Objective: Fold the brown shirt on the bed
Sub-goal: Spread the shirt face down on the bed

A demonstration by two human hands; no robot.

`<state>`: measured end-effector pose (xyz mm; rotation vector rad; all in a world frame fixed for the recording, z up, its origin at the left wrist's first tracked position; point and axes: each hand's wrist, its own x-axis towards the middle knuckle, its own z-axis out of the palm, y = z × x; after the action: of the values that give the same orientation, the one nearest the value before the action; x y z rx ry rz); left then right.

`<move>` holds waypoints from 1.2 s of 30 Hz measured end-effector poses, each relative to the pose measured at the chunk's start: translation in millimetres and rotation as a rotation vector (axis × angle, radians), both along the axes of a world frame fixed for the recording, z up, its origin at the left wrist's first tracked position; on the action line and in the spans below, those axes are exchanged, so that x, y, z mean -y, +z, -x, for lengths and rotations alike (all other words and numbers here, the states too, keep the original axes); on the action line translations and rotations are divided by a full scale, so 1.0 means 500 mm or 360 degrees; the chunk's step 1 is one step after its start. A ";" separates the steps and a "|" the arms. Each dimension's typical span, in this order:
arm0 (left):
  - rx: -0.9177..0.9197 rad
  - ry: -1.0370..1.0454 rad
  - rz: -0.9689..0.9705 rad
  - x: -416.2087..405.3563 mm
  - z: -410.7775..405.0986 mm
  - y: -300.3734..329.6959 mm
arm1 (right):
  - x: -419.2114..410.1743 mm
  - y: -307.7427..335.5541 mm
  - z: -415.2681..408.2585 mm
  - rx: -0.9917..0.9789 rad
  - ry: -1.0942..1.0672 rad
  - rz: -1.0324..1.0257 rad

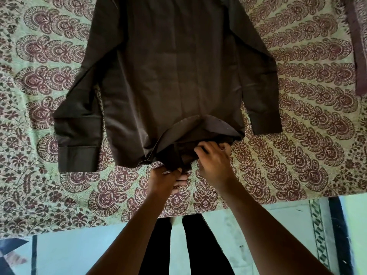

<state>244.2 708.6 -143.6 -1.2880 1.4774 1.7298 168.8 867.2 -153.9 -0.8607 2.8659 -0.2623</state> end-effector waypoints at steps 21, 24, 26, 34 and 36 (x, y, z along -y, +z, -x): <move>-0.0486 -0.0460 0.1752 0.050 -0.050 0.062 | -0.056 -0.011 -0.014 -0.0223 -0.1033 0.0552; -0.0484 -0.0756 0.1782 0.082 -0.034 0.055 | -0.062 -0.015 0.038 -0.0035 -0.1466 0.0620; -0.0630 -0.0939 0.1817 0.089 -0.027 0.049 | -0.073 -0.029 0.069 0.0164 -0.1614 0.0923; -0.1322 -0.1734 0.1835 -0.008 0.005 0.030 | -0.122 -0.016 0.126 0.0422 -0.1763 0.1151; -0.1217 -0.1804 0.1815 -0.033 0.013 0.002 | -0.129 -0.011 0.134 0.0503 -0.1830 0.1294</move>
<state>237.8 724.9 -142.6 0.1639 2.9753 0.4842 102.0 931.8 -159.6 0.8387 2.5252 -1.5262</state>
